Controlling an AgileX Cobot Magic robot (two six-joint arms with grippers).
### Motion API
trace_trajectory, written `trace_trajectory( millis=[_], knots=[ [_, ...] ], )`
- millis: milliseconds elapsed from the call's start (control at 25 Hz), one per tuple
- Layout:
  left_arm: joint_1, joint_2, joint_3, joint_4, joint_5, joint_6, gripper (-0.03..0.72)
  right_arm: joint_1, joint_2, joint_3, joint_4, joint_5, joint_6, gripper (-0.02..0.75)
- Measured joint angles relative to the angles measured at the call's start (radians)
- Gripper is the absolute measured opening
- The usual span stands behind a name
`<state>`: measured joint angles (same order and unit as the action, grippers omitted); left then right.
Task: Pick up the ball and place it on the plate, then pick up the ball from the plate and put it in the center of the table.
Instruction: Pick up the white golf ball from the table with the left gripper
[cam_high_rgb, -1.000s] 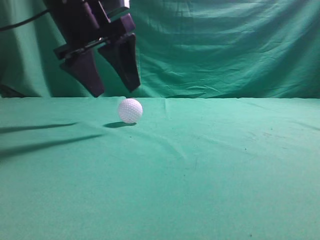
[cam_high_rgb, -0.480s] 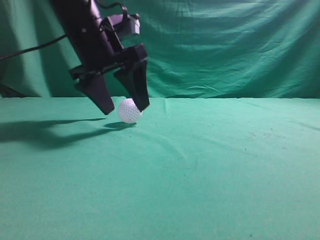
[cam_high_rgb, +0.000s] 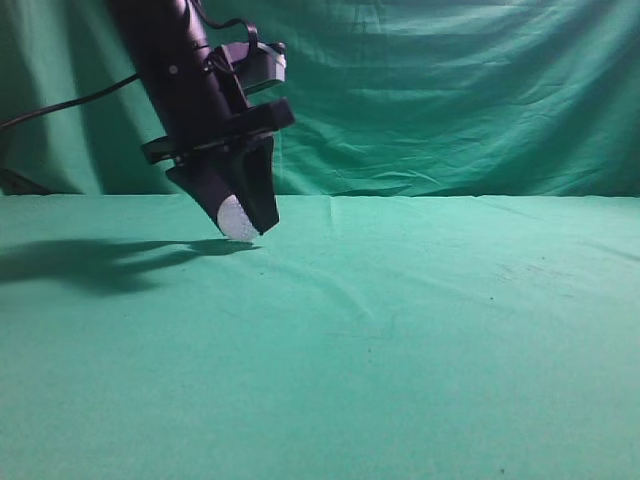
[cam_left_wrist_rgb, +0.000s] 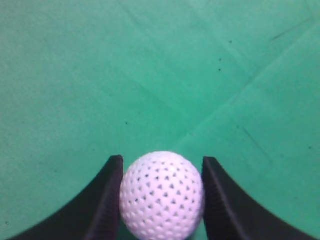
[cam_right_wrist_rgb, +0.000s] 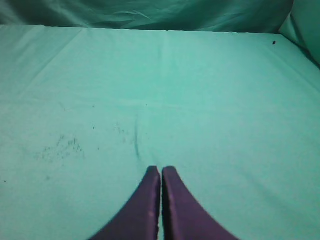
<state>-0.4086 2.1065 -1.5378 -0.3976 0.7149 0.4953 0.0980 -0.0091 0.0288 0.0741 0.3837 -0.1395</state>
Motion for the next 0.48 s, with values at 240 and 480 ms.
trace_trajectory(
  millis=[240,480],
  knots=[
    [0.000,0.001,-0.122,0.029,0.149,-0.050,0.305,0.000,0.000,0.000,0.000,0.000,0.000,0.000],
    [0.000,-0.081,-0.166,0.205,0.275,-0.250,0.305,0.000,0.000,0.000,0.000,0.000,0.000,0.000]
  ],
)
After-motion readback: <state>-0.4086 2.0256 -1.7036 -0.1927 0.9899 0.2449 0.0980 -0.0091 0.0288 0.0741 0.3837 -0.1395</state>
